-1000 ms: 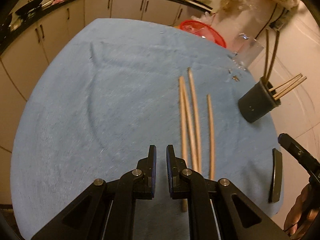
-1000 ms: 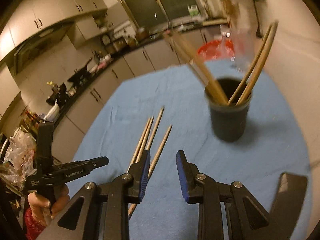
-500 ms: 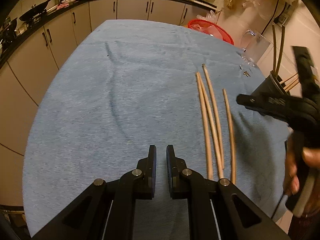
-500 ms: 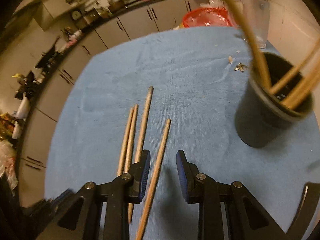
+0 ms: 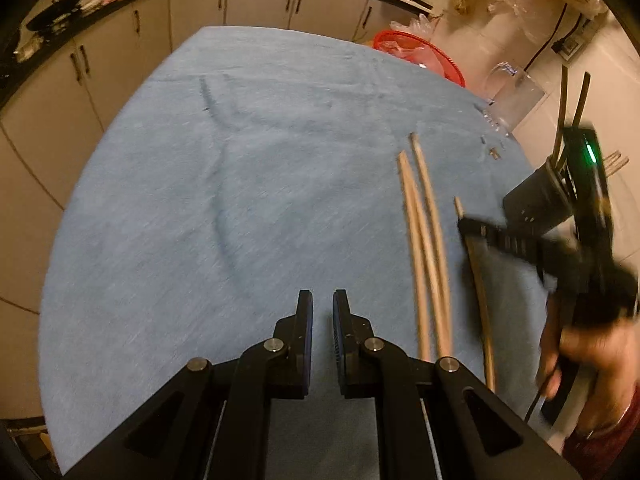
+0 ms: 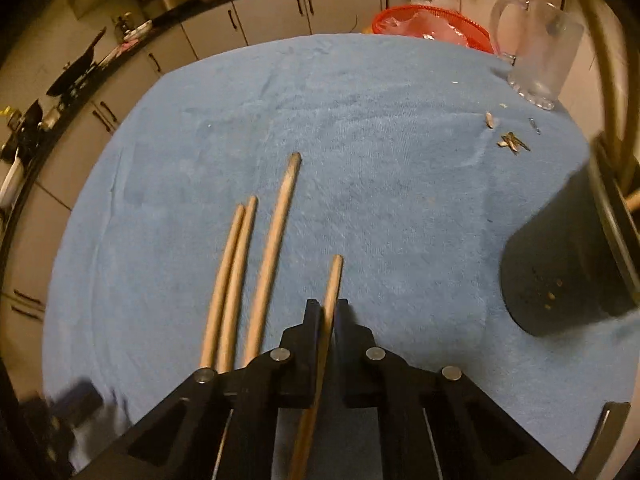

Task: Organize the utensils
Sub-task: 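Grasp another wooden chopstick with the right tool while the left tool grasps one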

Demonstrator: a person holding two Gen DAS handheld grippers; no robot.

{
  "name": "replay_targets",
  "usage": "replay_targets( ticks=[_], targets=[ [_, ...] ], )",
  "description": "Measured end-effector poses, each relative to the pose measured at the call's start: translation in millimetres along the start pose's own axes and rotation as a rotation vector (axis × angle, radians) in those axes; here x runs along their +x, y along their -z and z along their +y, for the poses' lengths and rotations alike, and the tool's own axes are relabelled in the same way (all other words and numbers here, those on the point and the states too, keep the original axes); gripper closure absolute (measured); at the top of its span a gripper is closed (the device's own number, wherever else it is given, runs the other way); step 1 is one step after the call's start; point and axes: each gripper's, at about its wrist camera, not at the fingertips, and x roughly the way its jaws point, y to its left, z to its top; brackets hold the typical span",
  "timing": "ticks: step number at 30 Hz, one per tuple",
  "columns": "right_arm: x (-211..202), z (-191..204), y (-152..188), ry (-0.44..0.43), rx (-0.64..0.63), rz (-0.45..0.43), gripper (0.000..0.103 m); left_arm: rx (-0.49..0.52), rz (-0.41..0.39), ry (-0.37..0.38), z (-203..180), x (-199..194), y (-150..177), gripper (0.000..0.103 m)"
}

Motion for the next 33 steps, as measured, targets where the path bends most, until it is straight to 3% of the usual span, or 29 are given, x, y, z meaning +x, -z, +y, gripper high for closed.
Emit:
replay_targets(
  ticks=[5,8,15,17,20,25,30,33],
  targets=[
    [-39.4,-15.3,35.2,-0.069,0.026,-0.083,0.097,-0.007,0.059,0.090,-23.3,25.9,-38.3,0.094],
    [-64.4,-23.5,50.1,-0.101,0.025,-0.135,0.097,0.004,0.085,0.095,-42.8,45.2,-59.3,0.094],
    [-83.6,-39.3,65.9,-0.159,0.040,-0.168,0.097,0.035,0.110,0.015,-73.7,73.5,-84.5,0.094],
    [-87.2,-42.6,67.7,-0.167,0.045,-0.176,0.097,0.022,0.115,-0.027,-72.4,81.5,-90.2,0.094],
    [-91.0,-47.1,70.9,-0.177,0.051,-0.182,0.097,0.013,0.124,-0.020,-71.3,86.4,-96.0,0.094],
    [-90.8,-52.6,69.8,-0.188,0.065,-0.190,0.097,0.028,0.120,-0.071,-75.1,94.2,-107.4,0.094],
    [-89.0,-51.9,69.7,-0.196,0.063,-0.188,0.097,0.076,0.108,-0.118,-79.9,92.3,-99.3,0.097],
    [-86.6,-50.7,69.1,-0.198,0.050,-0.191,0.097,0.063,0.097,-0.101,-66.8,79.6,-80.4,0.098]
  ],
)
